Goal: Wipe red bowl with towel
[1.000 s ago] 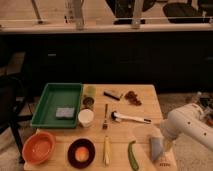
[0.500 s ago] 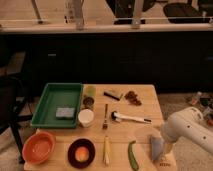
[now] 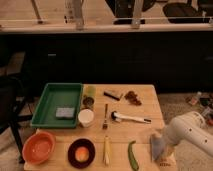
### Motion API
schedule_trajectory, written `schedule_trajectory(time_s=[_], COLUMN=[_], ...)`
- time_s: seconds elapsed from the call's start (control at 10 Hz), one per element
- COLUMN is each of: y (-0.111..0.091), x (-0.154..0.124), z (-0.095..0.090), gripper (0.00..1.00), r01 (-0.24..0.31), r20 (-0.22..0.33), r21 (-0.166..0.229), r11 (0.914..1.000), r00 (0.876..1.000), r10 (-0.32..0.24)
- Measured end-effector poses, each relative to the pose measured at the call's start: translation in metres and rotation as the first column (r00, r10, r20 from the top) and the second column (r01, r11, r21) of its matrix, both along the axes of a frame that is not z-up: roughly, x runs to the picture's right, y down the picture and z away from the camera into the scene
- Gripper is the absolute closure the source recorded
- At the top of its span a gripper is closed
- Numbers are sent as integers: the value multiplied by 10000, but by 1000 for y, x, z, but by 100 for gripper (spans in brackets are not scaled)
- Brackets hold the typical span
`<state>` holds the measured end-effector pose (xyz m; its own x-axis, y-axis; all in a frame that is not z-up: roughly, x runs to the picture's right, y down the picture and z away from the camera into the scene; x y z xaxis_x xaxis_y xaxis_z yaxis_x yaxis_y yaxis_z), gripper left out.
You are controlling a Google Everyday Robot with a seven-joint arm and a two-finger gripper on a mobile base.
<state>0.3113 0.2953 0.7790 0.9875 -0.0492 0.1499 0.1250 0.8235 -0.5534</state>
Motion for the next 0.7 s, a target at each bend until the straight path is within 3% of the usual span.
schedule_trajectory(time_s=[0.2,0.7], y=[7,11], x=[3,6], z=[8,9], gripper=[30,76], r01=[-79,-101], r20=[43,108], r21=[-116,-242], r11=[9999,9997], r00=[10000,9999], r10=[79,104])
